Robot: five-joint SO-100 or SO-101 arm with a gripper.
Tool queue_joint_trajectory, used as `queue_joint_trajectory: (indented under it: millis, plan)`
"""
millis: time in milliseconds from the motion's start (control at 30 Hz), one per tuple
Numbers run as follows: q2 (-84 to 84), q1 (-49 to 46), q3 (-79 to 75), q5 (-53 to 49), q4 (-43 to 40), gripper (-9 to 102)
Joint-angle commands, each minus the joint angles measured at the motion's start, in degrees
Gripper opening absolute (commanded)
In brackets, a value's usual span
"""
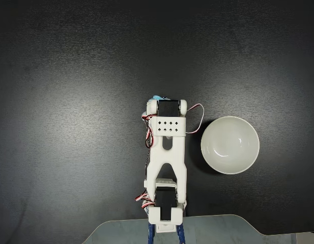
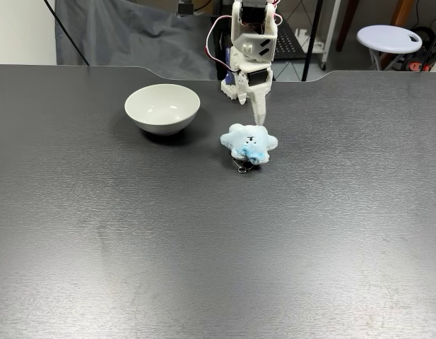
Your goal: Grasp a skyblue doll and put it in the white bowl.
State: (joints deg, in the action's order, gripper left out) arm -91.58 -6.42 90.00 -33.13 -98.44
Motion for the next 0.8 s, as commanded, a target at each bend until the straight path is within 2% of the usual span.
queue_joint_trajectory:
  millis: [0,167,333,433,767]
  plan:
    - [-1.67,-0.62,-0.09,-1.85,-1.93,56]
    - [-1.67,0.26,0.44,-5.54,-1.93,56]
    - [-1.67,2.02,0.53,-28.21,-2.55,56]
    - [-1.67,1.76,0.53,-37.88,-2.55,56]
    - [-0.62,1.76,0.53,-40.52,-2.37,56]
